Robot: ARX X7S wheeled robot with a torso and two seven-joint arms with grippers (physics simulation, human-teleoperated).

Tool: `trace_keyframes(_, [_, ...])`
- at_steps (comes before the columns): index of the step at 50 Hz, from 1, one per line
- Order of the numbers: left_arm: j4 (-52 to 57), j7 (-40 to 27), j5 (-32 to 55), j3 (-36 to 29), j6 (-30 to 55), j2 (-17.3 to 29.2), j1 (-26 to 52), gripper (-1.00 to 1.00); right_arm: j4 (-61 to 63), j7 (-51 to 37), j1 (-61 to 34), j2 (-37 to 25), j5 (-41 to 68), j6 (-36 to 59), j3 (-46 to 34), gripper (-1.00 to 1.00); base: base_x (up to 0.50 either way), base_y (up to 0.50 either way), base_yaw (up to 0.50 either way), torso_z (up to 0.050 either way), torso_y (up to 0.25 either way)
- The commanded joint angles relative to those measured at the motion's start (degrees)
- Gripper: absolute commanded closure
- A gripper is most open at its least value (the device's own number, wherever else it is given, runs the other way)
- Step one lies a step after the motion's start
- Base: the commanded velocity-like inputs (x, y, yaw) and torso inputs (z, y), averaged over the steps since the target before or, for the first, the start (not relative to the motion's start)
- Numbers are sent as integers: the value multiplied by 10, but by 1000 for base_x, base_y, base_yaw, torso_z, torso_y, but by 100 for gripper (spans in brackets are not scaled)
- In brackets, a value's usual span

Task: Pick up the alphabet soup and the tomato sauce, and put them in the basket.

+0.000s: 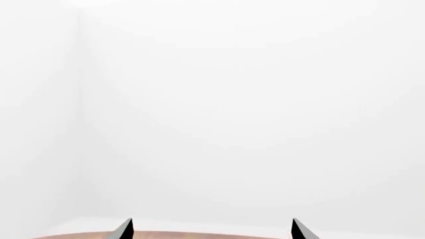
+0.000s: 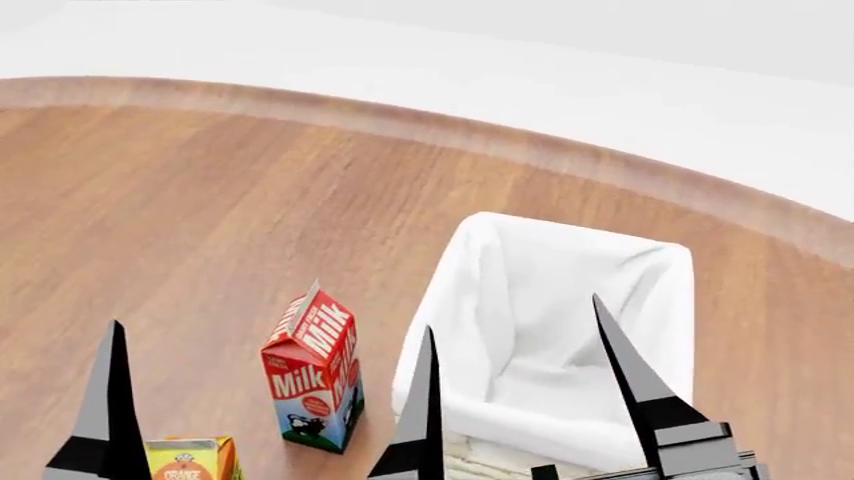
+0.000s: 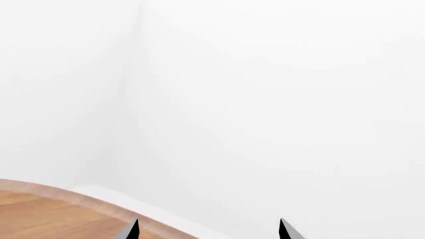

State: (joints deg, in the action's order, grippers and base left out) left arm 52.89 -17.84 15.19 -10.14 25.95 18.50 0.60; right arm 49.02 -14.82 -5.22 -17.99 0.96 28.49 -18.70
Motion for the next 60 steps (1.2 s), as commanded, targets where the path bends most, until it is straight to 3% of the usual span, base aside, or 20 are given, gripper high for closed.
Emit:
trace_keyframes(1, [1,-6,6,1,-2,3,0,-100,-1,-2,0,-2,1,0,-1,-100,0,0,0,48,0])
trace_keyframes(6, [6,-2,42,18,0,1,-1,-100,3,-4,-1,-3,1,6,-3,-100,0,0,0,48,0])
trace_keyframes(13, [6,-5,18,-2,1,13,2,-100,-2,-4,-2,-4,0,2,-7,-100,0,0,0,48,-39])
trace_keyframes(48, [17,-18,32,0,-26,25,-1,-100,1,-10,-6,-10,4,9,-12,-100,0,0,0,44,-170])
trace_keyframes(60, [16,-19,45,2,-40,31,0,-100,-4,-7,-4,-14,14,1,-9,-100,0,0,0,3,-8])
